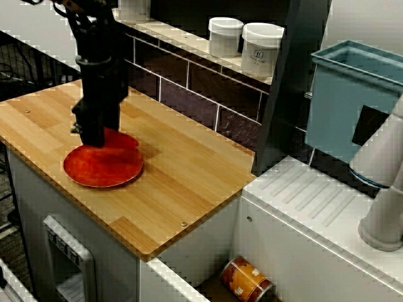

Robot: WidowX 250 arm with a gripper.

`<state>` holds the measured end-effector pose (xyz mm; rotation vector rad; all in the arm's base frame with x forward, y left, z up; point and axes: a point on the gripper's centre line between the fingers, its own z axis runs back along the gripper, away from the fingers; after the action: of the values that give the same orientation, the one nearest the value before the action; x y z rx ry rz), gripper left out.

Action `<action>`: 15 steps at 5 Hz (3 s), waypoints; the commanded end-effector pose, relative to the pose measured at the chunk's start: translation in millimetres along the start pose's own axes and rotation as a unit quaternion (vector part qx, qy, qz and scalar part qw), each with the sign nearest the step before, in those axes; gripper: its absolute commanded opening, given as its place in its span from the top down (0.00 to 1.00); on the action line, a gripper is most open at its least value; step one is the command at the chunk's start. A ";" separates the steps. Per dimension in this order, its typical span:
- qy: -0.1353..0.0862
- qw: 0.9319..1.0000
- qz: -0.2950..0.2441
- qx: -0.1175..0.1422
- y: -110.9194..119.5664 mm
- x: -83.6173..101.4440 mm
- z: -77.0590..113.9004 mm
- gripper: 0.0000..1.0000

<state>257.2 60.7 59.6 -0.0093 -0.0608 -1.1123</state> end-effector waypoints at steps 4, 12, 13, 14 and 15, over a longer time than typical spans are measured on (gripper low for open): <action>0.139 0.976 0.164 0.031 93.2 -53.9 38.2 1.00; 0.160 0.973 0.110 0.124 66.7 -47.4 24.8 1.00; 0.162 0.973 0.111 0.125 65.9 -46.2 24.2 1.00; 0.162 0.972 0.112 0.125 65.6 -44.5 23.2 1.00; 0.178 0.961 0.158 0.140 71.4 -36.8 12.1 1.00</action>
<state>298.8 124.5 56.8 0.3839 0.1450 -0.7759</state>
